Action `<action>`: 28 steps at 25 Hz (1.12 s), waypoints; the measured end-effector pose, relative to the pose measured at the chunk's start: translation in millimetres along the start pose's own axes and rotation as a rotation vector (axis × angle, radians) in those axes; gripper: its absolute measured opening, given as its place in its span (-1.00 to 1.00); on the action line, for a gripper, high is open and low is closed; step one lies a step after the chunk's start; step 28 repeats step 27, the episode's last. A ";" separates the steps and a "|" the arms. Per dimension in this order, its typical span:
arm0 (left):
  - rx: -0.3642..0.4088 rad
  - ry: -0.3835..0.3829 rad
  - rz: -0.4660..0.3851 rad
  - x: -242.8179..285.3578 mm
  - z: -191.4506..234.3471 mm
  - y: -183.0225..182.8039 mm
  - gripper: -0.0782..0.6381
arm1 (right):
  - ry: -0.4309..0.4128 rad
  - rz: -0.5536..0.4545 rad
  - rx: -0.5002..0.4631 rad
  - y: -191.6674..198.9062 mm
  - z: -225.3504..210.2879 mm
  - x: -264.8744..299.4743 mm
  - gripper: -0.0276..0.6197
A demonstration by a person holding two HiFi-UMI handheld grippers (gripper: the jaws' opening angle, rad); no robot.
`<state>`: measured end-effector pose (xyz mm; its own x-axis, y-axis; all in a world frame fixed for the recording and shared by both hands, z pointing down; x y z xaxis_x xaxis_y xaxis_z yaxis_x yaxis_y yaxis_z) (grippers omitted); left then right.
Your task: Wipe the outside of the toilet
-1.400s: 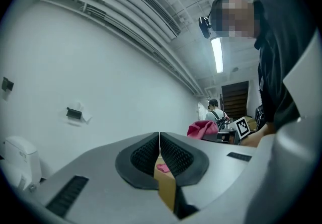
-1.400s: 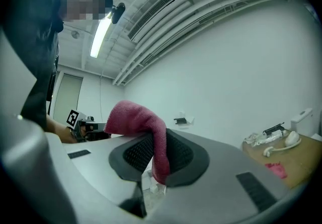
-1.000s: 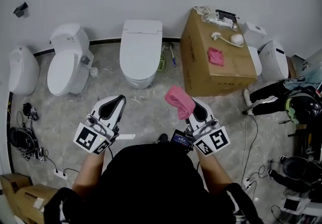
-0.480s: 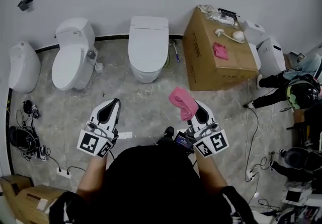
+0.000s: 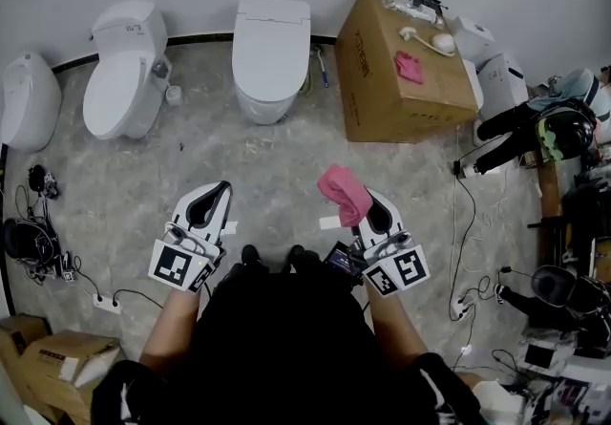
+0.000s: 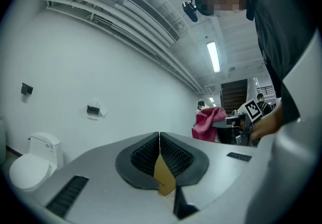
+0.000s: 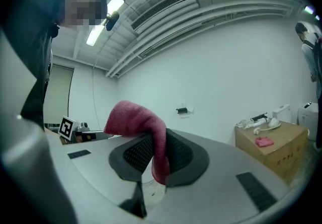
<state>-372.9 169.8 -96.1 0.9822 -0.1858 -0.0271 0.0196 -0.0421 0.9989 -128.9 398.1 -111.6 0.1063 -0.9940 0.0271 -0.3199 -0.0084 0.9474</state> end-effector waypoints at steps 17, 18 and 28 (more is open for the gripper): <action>0.062 -0.179 0.061 16.7 -101.9 -14.7 -0.73 | 0.021 0.010 -0.091 16.6 -44.9 -76.0 -0.69; 0.059 -0.181 0.068 17.0 -105.2 -13.9 -0.73 | 0.023 0.013 -0.096 17.2 -47.1 -79.4 -0.69; 0.062 -0.179 0.092 27.6 -134.0 -9.3 -0.73 | 0.035 0.026 -0.084 24.1 -75.1 -108.9 -0.69</action>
Point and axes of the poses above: the fingertips, and each gripper's own axes: x forward along the fingers, z to its left, y out of its underside, the point moved 9 cm from there along -x, backward along the fingers, and after that the axes turned 8 degrees about x, right-handed, at the moved point
